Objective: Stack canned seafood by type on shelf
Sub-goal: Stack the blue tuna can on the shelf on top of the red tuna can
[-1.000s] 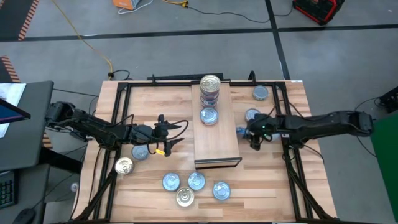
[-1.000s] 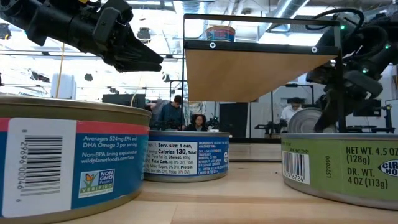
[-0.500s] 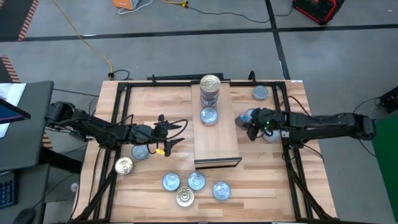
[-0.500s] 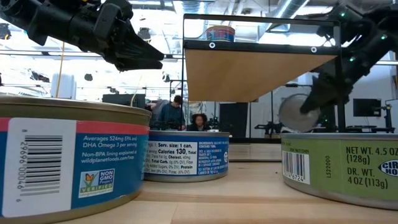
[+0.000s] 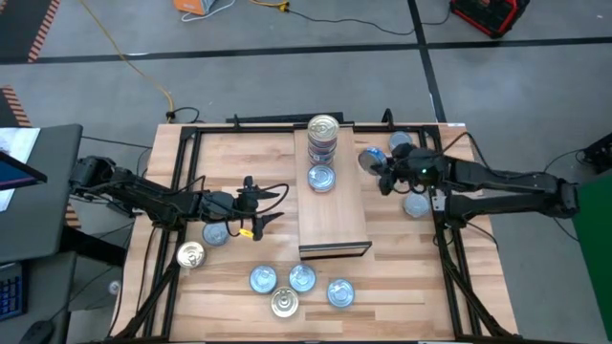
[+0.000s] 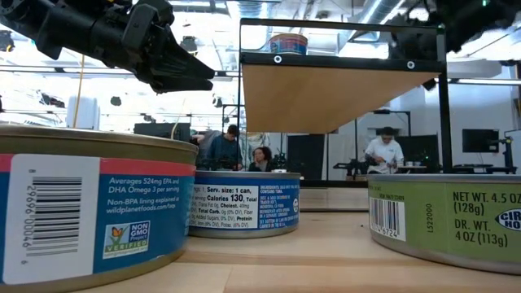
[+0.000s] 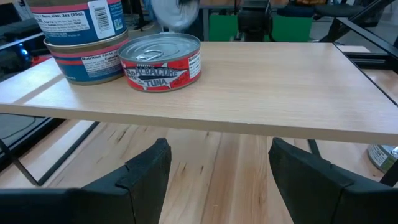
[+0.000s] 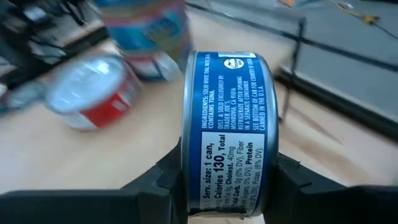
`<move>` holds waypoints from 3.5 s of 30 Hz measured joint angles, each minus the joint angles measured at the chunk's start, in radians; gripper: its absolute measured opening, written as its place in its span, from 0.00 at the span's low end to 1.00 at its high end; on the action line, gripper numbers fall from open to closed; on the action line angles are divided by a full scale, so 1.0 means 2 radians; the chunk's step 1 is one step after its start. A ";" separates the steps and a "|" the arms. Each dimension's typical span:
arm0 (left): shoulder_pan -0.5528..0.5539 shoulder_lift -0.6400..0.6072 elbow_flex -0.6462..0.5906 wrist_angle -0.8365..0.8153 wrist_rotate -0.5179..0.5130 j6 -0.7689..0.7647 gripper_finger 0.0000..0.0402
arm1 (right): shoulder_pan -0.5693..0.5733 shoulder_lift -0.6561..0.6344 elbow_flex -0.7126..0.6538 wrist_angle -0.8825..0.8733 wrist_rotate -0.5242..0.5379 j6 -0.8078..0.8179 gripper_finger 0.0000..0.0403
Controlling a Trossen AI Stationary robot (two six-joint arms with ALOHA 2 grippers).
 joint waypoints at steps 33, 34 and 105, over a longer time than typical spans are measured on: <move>0.065 0.000 0.036 0.129 0.008 0.378 0.64 | -0.009 0.172 0.016 0.319 -0.227 0.251 0.42; 0.081 0.000 0.042 0.129 0.027 0.369 0.64 | -0.009 0.182 0.016 0.329 -0.227 0.254 0.42; 0.052 0.112 0.131 -0.046 0.185 -0.007 0.64 | 0.179 0.180 0.053 0.090 -0.069 -0.142 0.66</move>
